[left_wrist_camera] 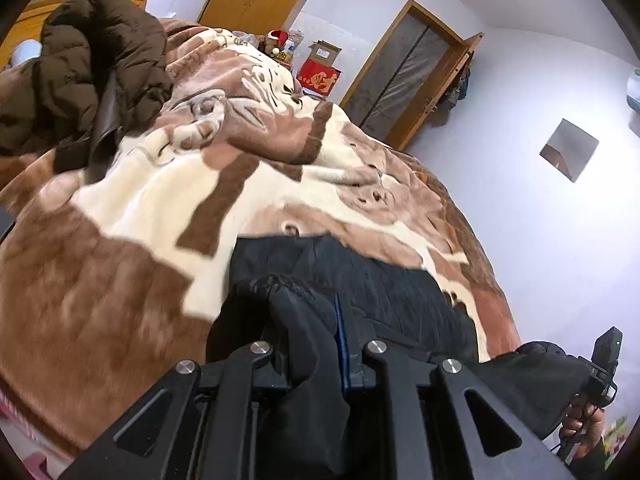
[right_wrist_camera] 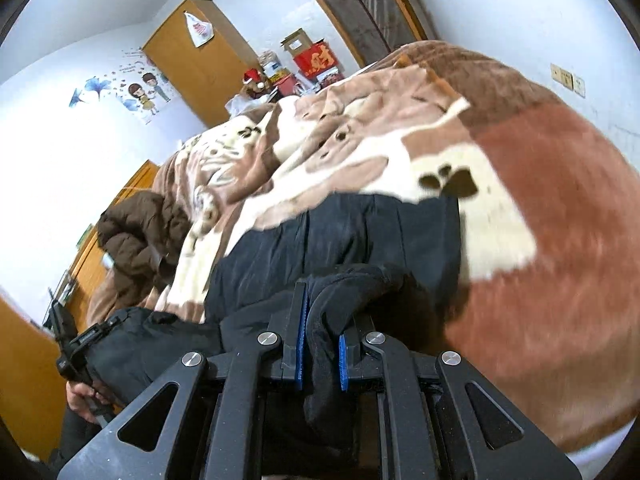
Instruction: Fold large clothes
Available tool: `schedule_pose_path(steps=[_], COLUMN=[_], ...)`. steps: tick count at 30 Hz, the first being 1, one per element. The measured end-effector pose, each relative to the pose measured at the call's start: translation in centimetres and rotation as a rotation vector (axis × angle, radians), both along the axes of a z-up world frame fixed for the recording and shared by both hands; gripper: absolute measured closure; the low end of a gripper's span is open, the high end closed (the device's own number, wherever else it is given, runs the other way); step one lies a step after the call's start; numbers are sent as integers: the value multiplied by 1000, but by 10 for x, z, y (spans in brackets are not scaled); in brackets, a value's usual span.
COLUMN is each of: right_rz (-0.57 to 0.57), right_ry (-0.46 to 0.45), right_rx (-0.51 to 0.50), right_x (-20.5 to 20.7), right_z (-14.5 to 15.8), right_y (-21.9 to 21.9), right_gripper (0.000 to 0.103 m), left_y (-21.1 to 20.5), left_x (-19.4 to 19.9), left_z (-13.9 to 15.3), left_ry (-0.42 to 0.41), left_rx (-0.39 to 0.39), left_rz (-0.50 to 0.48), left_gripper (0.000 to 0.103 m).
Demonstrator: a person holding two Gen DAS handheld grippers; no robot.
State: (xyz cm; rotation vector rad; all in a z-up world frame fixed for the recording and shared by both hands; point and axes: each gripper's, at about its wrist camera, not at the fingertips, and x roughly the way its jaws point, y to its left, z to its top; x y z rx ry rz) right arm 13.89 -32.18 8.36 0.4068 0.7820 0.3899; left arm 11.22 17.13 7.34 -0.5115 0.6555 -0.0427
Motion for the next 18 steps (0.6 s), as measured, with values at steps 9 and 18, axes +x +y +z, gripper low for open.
schedule_pose_path(steps=[9, 18], right_rz=[-43, -47], right_ry=[170, 327], right_rx=[-71, -14], right_x=[144, 201], right_z=[-42, -116], right_y=[16, 12], right_gripper=[89, 83], left_y=[6, 3], left_x=[134, 192], left_z=[-45, -117], left_ry=[146, 273], left_rx=[43, 41], left_rz=[32, 34], left_gripper=[85, 80])
